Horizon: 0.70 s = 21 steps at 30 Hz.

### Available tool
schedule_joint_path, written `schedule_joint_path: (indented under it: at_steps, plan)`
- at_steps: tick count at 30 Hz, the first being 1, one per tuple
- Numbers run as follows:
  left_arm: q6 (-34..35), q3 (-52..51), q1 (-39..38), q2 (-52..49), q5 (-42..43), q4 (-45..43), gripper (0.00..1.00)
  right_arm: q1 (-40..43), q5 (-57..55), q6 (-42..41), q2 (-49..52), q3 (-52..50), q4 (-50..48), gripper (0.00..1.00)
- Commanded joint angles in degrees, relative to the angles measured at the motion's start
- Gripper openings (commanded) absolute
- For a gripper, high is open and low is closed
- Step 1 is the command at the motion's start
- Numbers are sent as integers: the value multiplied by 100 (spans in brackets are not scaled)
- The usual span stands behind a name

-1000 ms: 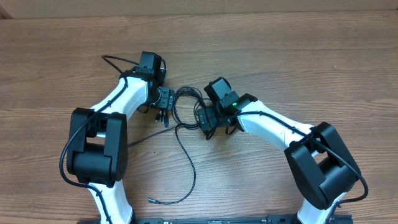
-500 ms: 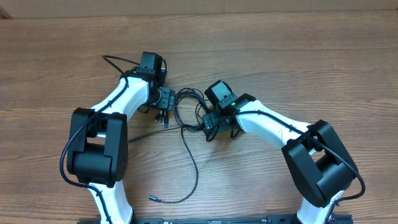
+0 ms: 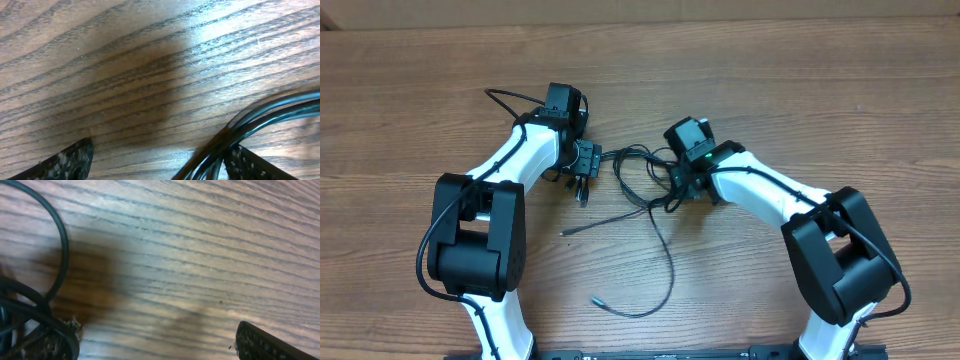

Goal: Untangle cables

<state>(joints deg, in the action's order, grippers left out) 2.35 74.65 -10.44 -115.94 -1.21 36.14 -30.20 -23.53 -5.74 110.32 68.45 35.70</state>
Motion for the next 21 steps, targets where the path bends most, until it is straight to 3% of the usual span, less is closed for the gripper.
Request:
schedule_joint_path:
  at_steps: [1,6,15,21]
  plan:
    - [-90,-435,28,-704,11,81,85,144,695,151,160,-101,-28,100]
    - [-118,-409,28,-704,245,68,89,195,1423,151,160,-101,-114,100]
    - [-525,-411,31,-706,219,-560,89,195,1574,151,160,-101,-90,100]
    - [-669,-411,31,-706,-564,-1095,88,195,1572,151,160,-101,-24,100]
